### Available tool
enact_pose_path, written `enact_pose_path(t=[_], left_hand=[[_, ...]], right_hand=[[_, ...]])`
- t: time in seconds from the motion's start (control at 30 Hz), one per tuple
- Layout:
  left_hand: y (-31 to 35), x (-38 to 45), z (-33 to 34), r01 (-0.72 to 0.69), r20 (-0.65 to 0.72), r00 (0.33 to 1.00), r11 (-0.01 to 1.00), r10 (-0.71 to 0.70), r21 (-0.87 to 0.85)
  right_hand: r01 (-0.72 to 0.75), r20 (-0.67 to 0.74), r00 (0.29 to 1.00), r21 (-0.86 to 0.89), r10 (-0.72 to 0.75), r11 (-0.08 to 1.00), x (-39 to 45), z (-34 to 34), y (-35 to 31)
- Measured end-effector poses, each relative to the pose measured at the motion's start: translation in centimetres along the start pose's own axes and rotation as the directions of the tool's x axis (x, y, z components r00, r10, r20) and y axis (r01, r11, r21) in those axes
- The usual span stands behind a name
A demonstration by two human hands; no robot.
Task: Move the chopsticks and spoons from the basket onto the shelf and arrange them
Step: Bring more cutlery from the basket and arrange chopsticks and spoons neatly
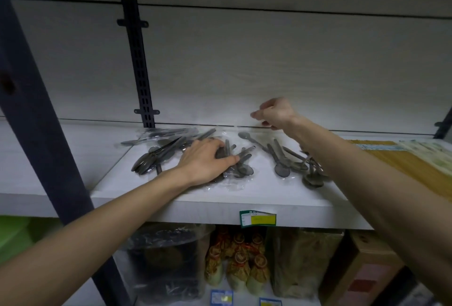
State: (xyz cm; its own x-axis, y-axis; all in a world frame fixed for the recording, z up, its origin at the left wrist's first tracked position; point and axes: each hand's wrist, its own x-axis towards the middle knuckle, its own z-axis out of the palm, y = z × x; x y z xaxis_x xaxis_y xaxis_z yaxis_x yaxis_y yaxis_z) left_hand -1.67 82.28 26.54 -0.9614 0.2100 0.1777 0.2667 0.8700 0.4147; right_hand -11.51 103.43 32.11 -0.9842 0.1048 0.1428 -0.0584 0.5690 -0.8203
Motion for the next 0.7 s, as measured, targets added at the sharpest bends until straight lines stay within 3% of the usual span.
enact_pose_path(t=[0.07,0.2,0.33,0.47,0.57,0.7], left_hand=[[0.0,0.0,-0.1,0.003,0.008,1.0,1.0,-0.003,0.002],[-0.2,0.1,-0.4,-0.013,0.036,0.999,1.0,0.012,0.021],[-0.3,0.3,-0.6,-0.018,0.051,0.999,1.0,0.017,0.022],[-0.3,0.3,-0.5,-0.014,0.047,0.999,1.0,0.013,0.023],[-0.4,0.3,-0.5,-0.017,0.042,0.999,1.0,0.015,0.024],[-0.3,0.3,-0.4,-0.015,0.044,0.999,1.0,0.015,0.015]], right_hand=[[-0.014,0.038,0.999,-0.21,0.023,0.978,-0.2,0.8,0.8],[-0.05,0.11,0.988,-0.421,0.106,0.905,-0.6,2.3,2.0],[0.017,0.13,0.99,-0.506,0.057,0.863,-0.3,3.3,1.0],[-0.039,0.142,0.984,-0.438,0.111,0.898,-0.1,4.1,0.4],[-0.003,0.066,0.997,-0.364,0.029,0.931,0.2,4.0,0.9],[0.038,-0.006,0.999,-0.018,-0.038,0.999,0.0,3.4,0.6]])
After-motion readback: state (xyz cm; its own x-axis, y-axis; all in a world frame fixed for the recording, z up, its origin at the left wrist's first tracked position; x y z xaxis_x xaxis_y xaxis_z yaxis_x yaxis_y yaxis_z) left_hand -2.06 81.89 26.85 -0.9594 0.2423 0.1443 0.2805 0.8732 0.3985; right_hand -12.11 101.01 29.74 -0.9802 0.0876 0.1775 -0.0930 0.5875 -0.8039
